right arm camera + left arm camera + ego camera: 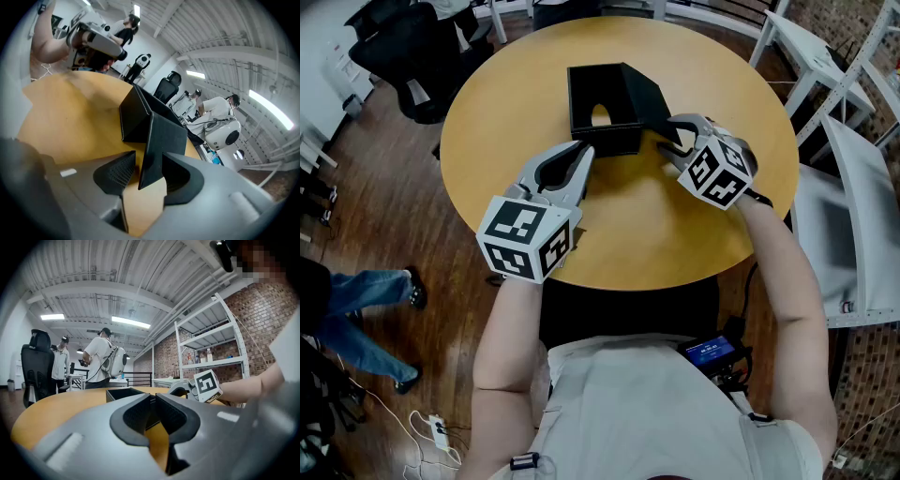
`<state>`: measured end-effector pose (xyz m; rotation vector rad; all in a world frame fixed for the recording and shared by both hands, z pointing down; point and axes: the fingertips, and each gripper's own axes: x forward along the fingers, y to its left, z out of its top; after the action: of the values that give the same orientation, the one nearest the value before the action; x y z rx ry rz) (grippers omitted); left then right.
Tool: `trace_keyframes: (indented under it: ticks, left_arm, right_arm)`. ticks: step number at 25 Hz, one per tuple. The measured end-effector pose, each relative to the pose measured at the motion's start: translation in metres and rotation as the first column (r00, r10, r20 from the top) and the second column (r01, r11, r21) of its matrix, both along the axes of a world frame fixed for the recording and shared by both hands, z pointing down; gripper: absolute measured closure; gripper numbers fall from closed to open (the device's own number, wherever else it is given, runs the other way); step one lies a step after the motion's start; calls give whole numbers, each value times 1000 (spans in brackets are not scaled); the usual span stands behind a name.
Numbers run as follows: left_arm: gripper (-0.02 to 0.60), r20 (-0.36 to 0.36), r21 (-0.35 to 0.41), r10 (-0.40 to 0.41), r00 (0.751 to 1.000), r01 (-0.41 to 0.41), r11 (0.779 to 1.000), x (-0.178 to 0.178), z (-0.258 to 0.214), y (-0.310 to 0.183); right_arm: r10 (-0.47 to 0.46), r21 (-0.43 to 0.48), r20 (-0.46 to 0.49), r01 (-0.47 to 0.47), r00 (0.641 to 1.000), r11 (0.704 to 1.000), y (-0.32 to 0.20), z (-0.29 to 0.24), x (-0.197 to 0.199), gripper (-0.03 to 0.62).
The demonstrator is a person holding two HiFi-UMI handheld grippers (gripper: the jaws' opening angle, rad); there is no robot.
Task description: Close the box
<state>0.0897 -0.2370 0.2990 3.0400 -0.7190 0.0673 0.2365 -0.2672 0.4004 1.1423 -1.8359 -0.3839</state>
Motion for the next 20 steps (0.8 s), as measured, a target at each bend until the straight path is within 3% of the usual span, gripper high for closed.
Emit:
trace_keyframes:
  ticks: [5,10,12,14,20]
  left_arm:
    - [548,28,7,26,999,-26,1000,20,-2,1]
    - [548,27,15,68,997,-68,998,35,-2,8]
    - [548,21,7,73,997,-74,997,36,-1,9]
    - [548,12,1,84,996,-84,996,38,-1,11]
    - [548,-29,-8,115,993,-115,993,35,-4,27]
  right_arm:
    - [44,-18,-85,-46,995,999,-13,13,9,427]
    - [76,44,-177,-69,981,997,-14,9,17,478]
    - [83,82,-259,-64,962,995,-11,1,21,494]
    - [94,133,-382,-45,920,990,-9,-13,26,510]
    - [131,272,-675,79,726,959,-9,-75,20,537]
